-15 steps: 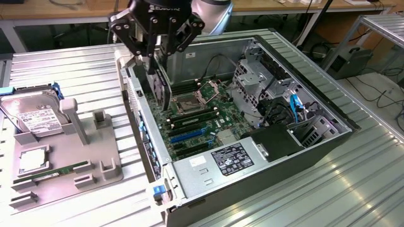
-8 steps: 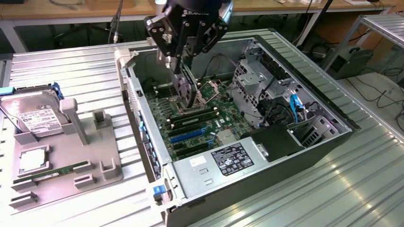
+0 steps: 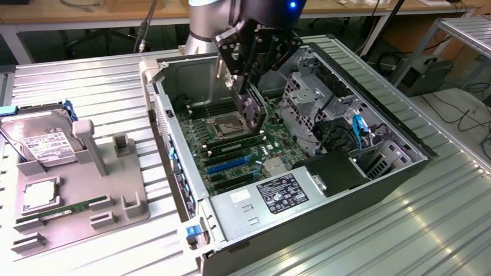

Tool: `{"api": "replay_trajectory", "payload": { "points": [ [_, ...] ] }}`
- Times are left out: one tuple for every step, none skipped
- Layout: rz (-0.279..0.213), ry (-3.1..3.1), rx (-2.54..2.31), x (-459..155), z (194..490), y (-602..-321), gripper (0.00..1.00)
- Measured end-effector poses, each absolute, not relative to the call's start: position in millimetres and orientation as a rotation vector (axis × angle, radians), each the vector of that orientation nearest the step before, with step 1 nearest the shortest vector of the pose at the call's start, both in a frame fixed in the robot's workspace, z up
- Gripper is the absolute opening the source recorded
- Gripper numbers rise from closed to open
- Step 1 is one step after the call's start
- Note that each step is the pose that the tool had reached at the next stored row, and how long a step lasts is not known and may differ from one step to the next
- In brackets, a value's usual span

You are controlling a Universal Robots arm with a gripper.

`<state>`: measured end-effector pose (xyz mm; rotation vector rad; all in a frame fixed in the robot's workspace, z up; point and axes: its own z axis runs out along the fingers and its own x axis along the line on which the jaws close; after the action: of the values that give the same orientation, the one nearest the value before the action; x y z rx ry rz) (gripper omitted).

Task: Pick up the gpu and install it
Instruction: 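Pick up the gpu and move the gpu toward the slot, then insert the gpu into the slot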

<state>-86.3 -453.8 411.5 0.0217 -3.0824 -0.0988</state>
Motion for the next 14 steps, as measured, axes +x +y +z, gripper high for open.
{"api": "replay_trajectory", "payload": {
  "points": [
    [-0.097,-3.082,0.022,-81,410,-454,0.26],
    [-0.096,-3.083,0.022,-76,407,-454,0.26],
    [-0.095,-3.082,0.022,-71,405,-454,0.26],
    [-0.095,-3.083,0.022,-65,402,-454,0.26],
    [-0.095,-3.083,0.022,-64,401,-454,0.26],
    [-0.095,-3.082,0.022,-64,402,-454,0.26],
    [-0.095,-3.082,0.022,-64,402,-454,0.26],
    [-0.095,-3.082,0.022,-64,402,-454,0.26],
    [-0.095,-3.082,0.022,-64,402,-454,0.26],
    [-0.095,-3.082,0.022,-64,402,-454,0.26],
    [-0.095,-3.082,0.022,-64,402,-454,0.26],
    [-0.095,-3.082,0.022,-64,402,-454,0.26],
    [-0.095,-3.082,0.022,-64,402,-454,0.26],
    [-0.095,-3.082,0.022,-64,402,-454,0.26]
  ]
}}
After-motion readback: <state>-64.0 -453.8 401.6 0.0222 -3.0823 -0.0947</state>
